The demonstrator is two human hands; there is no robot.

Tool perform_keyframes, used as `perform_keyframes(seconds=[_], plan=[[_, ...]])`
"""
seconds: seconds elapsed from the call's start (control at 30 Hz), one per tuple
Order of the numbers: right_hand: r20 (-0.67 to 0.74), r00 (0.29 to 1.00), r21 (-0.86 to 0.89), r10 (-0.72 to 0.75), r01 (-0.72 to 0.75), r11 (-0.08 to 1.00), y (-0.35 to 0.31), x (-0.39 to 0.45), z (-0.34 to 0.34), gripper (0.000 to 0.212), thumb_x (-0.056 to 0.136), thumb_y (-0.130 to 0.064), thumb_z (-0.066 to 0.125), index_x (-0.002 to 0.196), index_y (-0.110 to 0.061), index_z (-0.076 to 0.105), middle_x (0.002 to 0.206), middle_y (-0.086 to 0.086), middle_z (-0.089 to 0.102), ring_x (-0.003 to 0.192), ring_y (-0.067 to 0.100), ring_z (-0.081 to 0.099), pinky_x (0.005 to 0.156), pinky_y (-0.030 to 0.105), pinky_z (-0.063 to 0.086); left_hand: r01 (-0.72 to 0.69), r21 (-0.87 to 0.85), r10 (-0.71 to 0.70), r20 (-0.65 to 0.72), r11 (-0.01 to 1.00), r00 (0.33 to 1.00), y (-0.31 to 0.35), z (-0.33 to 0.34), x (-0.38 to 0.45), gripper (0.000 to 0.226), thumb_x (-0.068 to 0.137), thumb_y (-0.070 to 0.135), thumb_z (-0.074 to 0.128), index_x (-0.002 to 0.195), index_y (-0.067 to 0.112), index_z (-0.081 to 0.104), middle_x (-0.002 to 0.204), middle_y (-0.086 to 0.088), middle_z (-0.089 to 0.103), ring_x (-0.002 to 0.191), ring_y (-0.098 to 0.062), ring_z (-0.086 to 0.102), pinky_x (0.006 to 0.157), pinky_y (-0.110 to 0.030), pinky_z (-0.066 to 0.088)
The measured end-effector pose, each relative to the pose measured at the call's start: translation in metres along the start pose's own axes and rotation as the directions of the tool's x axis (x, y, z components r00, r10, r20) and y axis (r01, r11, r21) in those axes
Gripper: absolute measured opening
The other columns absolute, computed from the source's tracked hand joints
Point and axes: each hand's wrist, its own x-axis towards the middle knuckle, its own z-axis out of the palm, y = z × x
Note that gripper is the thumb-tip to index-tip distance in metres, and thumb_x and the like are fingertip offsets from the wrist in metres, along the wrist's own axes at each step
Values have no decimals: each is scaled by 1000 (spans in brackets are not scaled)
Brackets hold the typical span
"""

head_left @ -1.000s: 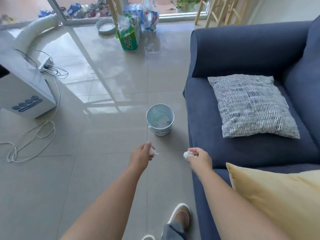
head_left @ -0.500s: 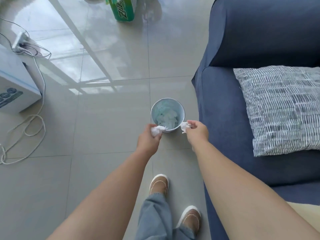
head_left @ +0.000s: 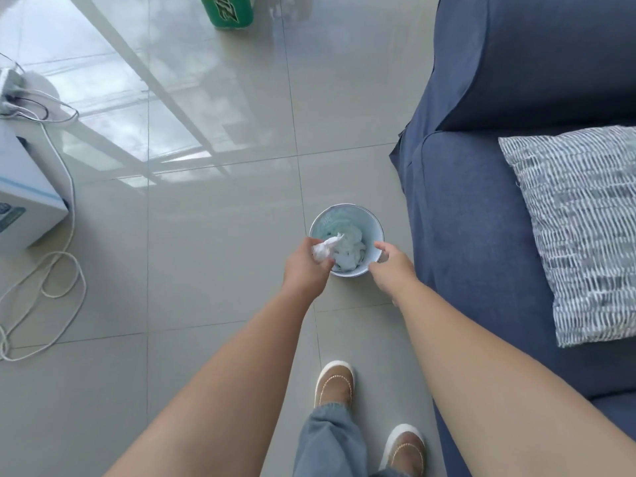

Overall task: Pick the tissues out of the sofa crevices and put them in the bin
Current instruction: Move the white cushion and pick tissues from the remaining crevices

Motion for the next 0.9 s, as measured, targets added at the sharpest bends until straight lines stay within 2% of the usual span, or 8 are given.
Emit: perform_keyframes(seconds=[0.1, 0.2, 0.27, 0.4, 0.47, 0.57, 0.77, 0.9], plan=[[-16, 999, -1, 46, -46, 999, 9, 1, -13, 51, 92, -18, 52, 140, -32, 44, 146, 0, 40, 98, 15, 47, 76, 27, 39, -19, -35, 19, 8, 999, 1000, 13, 4, 8, 49, 87, 27, 65, 131, 28, 46, 124, 1, 59, 97, -17, 60, 65, -26, 47], [-38, 997, 28, 73, -72, 997, 16, 0, -28, 51, 92, -18, 51, 141, -30, 43, 148, 1, 39, 105, 17, 48, 80, 28, 37, -51, -18, 52, 16, 999, 999, 23, 8, 13, 74, 84, 29, 72, 146, 27, 31, 143, 2, 41, 122, -17, 51, 86, -26, 43], [-62, 995, 40, 83, -80, 996, 19, -1, -36, 53, 92, -16, 49, 143, -30, 41, 150, 0, 37, 107, 18, 50, 80, 28, 37, -70, 69, 68, 33, 995, 997, 27, 12, 11, 79, 83, 28, 74, 148, 24, 29, 145, 0, 32, 122, -17, 46, 85, -24, 39], [-102, 992, 13, 79, -78, 997, 23, -10, -49, 55, 90, -16, 48, 143, -30, 41, 150, 3, 35, 108, 19, 52, 79, 30, 43, -95, 189, 76, 105, 977, 992, 26, 24, 1, 69, 86, 27, 69, 145, 25, 34, 143, 1, 35, 118, -16, 48, 79, -28, 42], [-120, 991, -20, 67, -70, 997, 29, -17, -59, 54, 90, -18, 47, 143, -30, 41, 146, 3, 36, 105, 21, 56, 80, 33, 48, -127, 261, 89, 152, 957, 984, 28, 32, -10, 63, 87, 28, 66, 143, 25, 37, 143, 1, 39, 126, -19, 48, 86, -30, 45], [-138, 989, -44, 54, -61, 997, 40, -32, -76, 52, 92, -17, 46, 142, -27, 41, 142, 2, 35, 93, 18, 53, 73, 29, 44, -191, 369, 110, 230, 909, 967, 36, 51, -35, 51, 88, 27, 64, 136, 22, 48, 138, -2, 47, 119, -21, 54, 94, -31, 45], [-243, 969, -159, -40, 1, 987, 84, -89, -135, 45, 91, -18, 47, 135, -28, 47, 143, -4, 35, 119, 18, 47, 87, 33, 47, -374, 463, 182, 408, 804, 895, 56, 106, -104, 41, 87, 26, 63, 127, 20, 57, 129, -1, 52, 109, -21, 58, 90, -29, 48], [-413, 905, -247, -100, -5, 969, 134, -142, -191, 40, 90, -16, 46, 128, -27, 52, 137, -5, 40, 120, 19, 41, 92, 33, 42, -532, 485, 272, 508, 694, 817, 77, 148, -157, 38, 88, 25, 61, 126, 20, 58, 126, -3, 54, 113, -21, 56, 96, -27, 40]])
